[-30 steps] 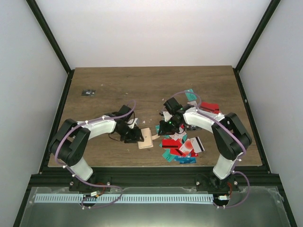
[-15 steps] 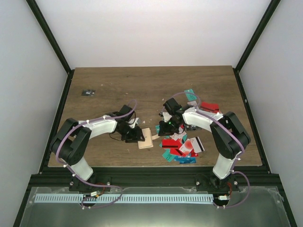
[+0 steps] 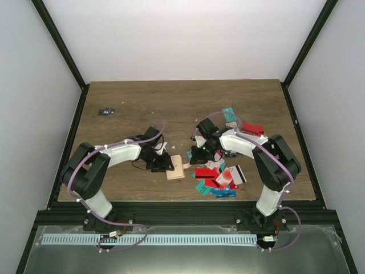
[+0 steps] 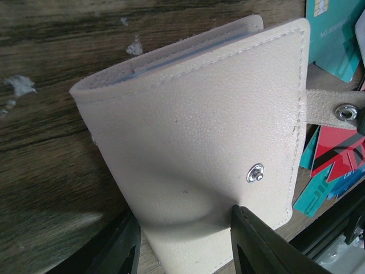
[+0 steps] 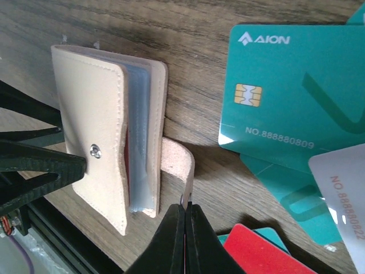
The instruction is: Put the credit cards into the card holder
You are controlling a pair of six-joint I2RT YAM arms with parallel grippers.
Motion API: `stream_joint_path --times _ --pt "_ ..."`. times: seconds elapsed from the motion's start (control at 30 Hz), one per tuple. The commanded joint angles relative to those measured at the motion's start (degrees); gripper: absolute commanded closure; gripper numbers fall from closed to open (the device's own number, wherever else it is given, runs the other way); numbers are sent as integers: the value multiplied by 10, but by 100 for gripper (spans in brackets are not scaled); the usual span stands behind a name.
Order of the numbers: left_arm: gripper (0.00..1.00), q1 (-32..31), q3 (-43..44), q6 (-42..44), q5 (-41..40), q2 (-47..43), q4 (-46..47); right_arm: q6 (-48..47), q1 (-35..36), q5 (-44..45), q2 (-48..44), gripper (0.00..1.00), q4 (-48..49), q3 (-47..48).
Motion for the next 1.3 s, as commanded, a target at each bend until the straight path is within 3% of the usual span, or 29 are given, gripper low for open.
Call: stream_joint_path --times 0.0,1.27 --pt "55 -6 0 2 -11 12 5 5 1 -32 0 99 6 27" --pt "62 -20 16 -11 -18 26 11 8 58 -72 87 99 -32 113"
